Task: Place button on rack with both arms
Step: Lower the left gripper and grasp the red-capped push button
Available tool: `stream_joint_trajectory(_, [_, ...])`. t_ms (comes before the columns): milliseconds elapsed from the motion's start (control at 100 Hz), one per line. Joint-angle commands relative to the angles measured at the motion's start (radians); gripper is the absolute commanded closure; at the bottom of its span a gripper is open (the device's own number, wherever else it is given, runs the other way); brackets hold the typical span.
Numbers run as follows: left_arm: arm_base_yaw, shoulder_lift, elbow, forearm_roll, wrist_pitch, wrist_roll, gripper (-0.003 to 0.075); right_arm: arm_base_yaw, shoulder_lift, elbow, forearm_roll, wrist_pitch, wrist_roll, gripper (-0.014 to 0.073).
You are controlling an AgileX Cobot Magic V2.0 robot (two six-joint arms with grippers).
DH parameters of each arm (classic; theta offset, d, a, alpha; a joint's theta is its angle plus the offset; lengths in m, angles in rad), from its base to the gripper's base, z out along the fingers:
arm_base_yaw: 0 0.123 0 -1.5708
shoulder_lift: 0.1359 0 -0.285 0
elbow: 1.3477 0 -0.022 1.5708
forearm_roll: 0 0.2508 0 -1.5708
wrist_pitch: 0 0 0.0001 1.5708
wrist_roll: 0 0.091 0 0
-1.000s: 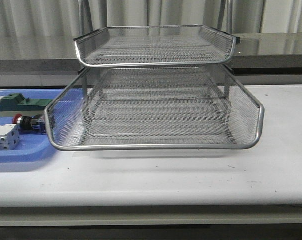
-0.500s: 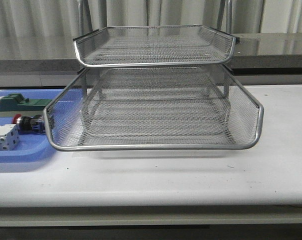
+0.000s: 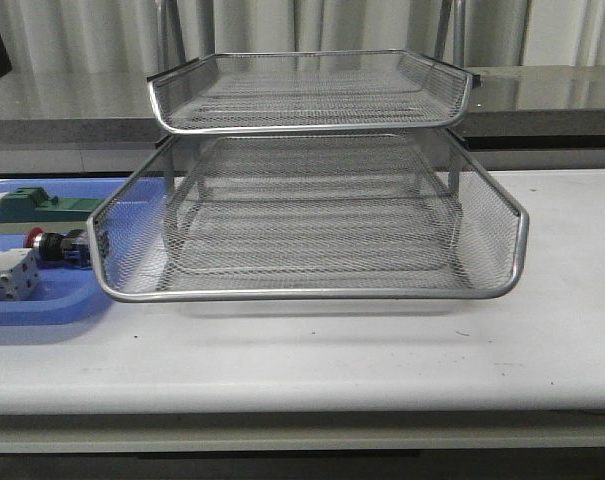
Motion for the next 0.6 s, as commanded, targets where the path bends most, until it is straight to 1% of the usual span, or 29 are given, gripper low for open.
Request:
stream_joint_trajectory(0, [0.002, 0.055, -0.140, -0.006, 0.066, 0.077, 0.0184, -0.002, 0.004, -0.031, -0.024, -0.054, -0.001, 0.0664])
stream_joint_trajectory(70, [0.002, 0.129, -0.221, -0.010, 0.114, 0.150, 0.0184, -0.002, 0.004, -0.031, -0.024, -0.054, -0.001, 0.0664])
stream_joint_trajectory(180, [0.002, 0.228, -0.315, -0.012, 0.140, 0.265, 0.0184, -0.002, 0.004, -0.031, -0.024, -0.054, -0.001, 0.0664])
stream_joint_trajectory(350, [0.002, 0.327, -0.383, -0.016, 0.178, 0.296, 0.0184, -0.002, 0.004, -0.031, -0.024, -0.054, -0.001, 0.0664])
stream_joint_trajectory(480, [0.002, 0.377, -0.385, -0.049, 0.183, 0.354, 0.0184, -0.002, 0.004, -0.031, -0.024, -0.054, -0.001, 0.0664])
stream_joint_trajectory(590, [0.002, 0.409, -0.385, -0.054, 0.187, 0.377, 0.0184, -0.002, 0.004, -0.031, -0.024, -0.054, -0.001, 0.0664])
